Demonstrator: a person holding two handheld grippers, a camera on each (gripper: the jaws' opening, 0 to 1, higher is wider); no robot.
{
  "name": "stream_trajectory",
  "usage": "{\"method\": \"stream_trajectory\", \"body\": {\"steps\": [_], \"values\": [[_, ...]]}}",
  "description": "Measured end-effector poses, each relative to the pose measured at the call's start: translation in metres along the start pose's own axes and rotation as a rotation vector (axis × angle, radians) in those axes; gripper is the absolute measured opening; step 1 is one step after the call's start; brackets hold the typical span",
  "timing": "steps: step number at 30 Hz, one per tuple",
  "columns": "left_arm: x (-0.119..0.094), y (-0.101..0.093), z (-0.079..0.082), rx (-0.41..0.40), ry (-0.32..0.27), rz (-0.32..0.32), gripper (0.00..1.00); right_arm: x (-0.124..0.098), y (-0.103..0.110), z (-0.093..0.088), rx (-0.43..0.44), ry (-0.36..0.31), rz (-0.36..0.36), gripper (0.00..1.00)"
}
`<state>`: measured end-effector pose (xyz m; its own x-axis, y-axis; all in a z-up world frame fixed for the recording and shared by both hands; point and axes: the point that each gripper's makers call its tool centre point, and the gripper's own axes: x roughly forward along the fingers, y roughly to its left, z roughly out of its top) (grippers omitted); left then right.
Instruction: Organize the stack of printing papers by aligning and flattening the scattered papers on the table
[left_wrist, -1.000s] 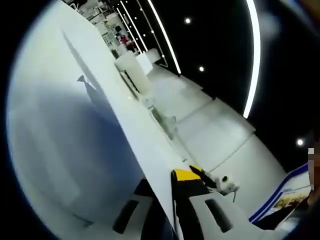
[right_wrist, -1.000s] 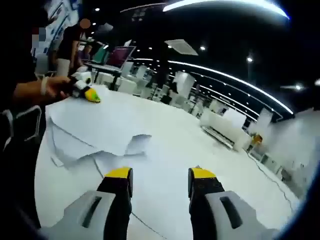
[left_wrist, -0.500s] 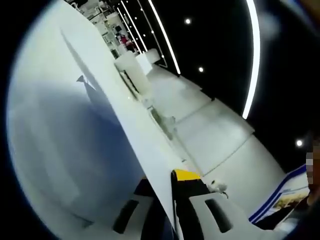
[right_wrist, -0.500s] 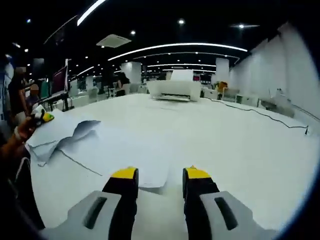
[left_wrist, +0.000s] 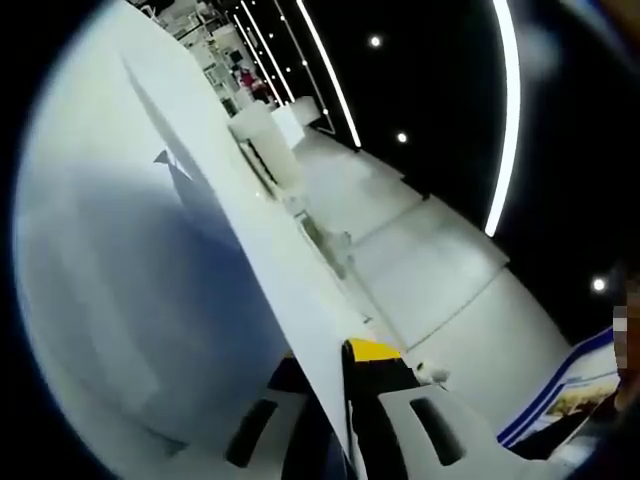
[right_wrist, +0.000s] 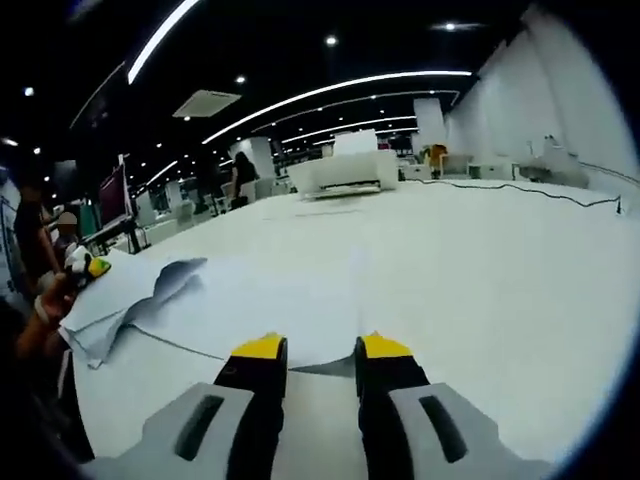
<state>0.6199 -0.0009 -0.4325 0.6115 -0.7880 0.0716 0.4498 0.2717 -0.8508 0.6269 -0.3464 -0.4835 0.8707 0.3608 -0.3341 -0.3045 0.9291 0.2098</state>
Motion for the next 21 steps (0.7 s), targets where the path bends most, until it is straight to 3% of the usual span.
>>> {"method": "stream_trajectory", "body": {"steps": [6,12,21], "values": [[0.0,-0.001,0.0,0.003,0.0,-0.002,0.07,0.006,0.003,0.0,0.152,-0.002,0.023,0.13],[0.001,0.0,0.0,0.009,0.0,-0.001,0.07,0.009,-0.004,-0.001,0.143,0.005,-0.005,0.0],[0.001,0.0,0.0,0.01,0.001,-0.001,0.07,0.004,-0.002,0.014,0.152,-0.033,0.016,0.0]]}}
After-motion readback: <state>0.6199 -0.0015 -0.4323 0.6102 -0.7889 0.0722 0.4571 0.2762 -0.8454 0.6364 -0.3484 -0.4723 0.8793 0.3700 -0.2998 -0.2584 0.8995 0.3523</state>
